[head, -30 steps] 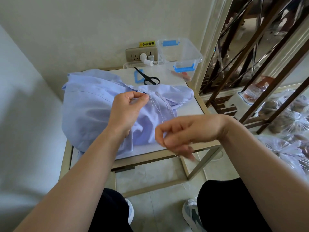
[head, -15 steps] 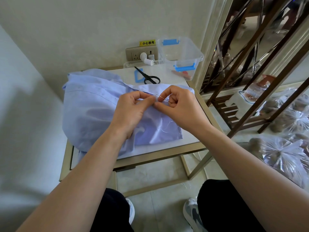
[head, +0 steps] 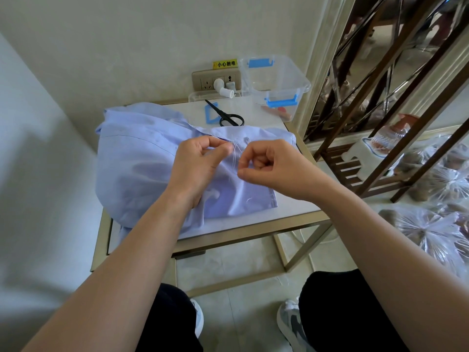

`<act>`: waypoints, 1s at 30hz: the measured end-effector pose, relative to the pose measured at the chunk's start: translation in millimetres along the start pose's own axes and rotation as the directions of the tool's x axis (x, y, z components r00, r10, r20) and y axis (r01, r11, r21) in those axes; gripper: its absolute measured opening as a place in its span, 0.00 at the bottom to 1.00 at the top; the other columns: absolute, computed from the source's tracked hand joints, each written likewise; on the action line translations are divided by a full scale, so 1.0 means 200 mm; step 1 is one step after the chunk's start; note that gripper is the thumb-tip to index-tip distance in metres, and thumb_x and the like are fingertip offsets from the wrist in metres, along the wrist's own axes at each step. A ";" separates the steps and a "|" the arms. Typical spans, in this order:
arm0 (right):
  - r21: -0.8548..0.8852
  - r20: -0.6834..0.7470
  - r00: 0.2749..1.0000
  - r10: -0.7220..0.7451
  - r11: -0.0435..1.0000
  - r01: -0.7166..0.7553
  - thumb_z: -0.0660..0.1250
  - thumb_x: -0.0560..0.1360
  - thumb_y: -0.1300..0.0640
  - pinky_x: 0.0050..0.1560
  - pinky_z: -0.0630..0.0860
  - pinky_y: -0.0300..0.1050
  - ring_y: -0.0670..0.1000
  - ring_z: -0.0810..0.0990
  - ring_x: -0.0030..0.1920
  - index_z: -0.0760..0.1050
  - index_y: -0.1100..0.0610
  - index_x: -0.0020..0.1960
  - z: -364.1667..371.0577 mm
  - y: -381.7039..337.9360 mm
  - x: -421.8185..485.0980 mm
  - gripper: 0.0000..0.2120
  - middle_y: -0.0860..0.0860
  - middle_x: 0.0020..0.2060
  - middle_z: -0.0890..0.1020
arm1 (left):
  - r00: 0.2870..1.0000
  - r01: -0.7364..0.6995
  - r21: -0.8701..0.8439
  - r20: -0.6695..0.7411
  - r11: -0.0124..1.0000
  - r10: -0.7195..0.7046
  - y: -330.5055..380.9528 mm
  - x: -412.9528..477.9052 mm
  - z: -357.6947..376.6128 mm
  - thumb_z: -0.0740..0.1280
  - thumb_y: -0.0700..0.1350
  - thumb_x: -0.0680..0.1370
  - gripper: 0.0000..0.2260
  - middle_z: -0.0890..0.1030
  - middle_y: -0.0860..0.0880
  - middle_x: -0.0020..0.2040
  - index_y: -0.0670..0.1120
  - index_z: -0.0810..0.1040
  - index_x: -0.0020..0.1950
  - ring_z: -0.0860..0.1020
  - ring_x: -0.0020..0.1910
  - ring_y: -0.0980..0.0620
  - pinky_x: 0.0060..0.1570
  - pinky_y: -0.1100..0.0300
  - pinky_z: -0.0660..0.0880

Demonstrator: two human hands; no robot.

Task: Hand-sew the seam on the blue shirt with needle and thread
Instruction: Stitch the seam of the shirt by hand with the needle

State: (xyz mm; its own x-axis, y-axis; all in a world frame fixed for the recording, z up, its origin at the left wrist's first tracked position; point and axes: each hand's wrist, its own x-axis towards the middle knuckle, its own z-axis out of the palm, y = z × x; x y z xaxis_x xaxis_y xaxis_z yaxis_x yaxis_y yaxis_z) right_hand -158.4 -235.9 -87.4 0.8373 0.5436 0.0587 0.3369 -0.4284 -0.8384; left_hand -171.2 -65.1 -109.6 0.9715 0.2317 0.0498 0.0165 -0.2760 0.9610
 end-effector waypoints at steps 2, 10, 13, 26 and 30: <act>0.045 -0.140 0.990 -0.008 0.999 0.014 0.72 0.74 0.61 0.29 0.59 0.33 0.45 0.59 0.25 0.77 0.59 0.43 0.01 0.01 0.01 0.04 0.46 0.24 0.61 | 1.000 0.007 -0.005 -0.010 1.000 -0.007 0.00 0.00 0.00 0.71 0.45 0.76 0.05 0.82 0.59 0.33 0.51 0.83 0.40 0.76 0.34 0.62 0.39 0.70 0.71; -0.050 -0.348 0.936 -0.058 0.998 0.043 0.75 0.72 0.54 0.30 0.58 0.36 0.46 0.63 0.24 0.76 0.55 0.42 0.07 0.07 0.05 0.08 0.44 0.20 0.62 | 0.997 0.045 -0.075 0.061 0.996 -0.041 0.01 -0.01 0.02 0.72 0.43 0.75 0.05 0.85 0.52 0.38 0.50 0.84 0.39 0.81 0.41 0.53 0.50 0.56 0.76; -0.094 -0.368 0.928 -0.063 0.995 0.031 0.74 0.73 0.56 0.29 0.60 0.35 0.45 0.64 0.24 0.77 0.54 0.41 0.07 0.08 0.07 0.06 0.44 0.18 0.64 | 0.998 0.029 -0.081 0.058 0.996 -0.025 0.01 -0.01 0.02 0.72 0.41 0.75 0.05 0.84 0.52 0.38 0.47 0.85 0.40 0.79 0.40 0.55 0.49 0.59 0.74; -0.093 0.448 0.894 -0.002 0.994 0.049 0.74 0.73 0.61 0.30 0.58 0.36 0.46 0.60 0.26 0.82 0.57 0.41 -0.02 -0.02 -0.05 0.03 0.46 0.23 0.62 | 0.994 0.075 -0.066 -0.080 0.995 -0.080 -0.01 0.02 0.01 0.72 0.44 0.75 0.06 0.73 0.54 0.28 0.45 0.82 0.38 0.67 0.29 0.59 0.30 0.71 0.65; -0.209 0.424 0.902 0.084 0.978 0.007 0.74 0.73 0.56 0.29 0.58 0.37 0.46 0.60 0.25 0.84 0.56 0.44 -0.01 0.01 -0.04 0.03 0.45 0.22 0.62 | 0.996 0.068 -0.051 -0.062 0.996 -0.071 -0.01 0.02 0.02 0.72 0.43 0.75 0.08 0.69 0.58 0.22 0.46 0.80 0.36 0.65 0.26 0.61 0.28 0.72 0.63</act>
State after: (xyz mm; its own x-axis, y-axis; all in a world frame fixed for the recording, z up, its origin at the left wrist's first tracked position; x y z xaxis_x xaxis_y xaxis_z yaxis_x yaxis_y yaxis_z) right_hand -163.5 -241.8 -88.0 0.6012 0.7598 -0.2475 0.4251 -0.5663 -0.7061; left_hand -167.1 -67.0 -111.5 0.9514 0.3078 -0.0023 0.0709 -0.2117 0.9748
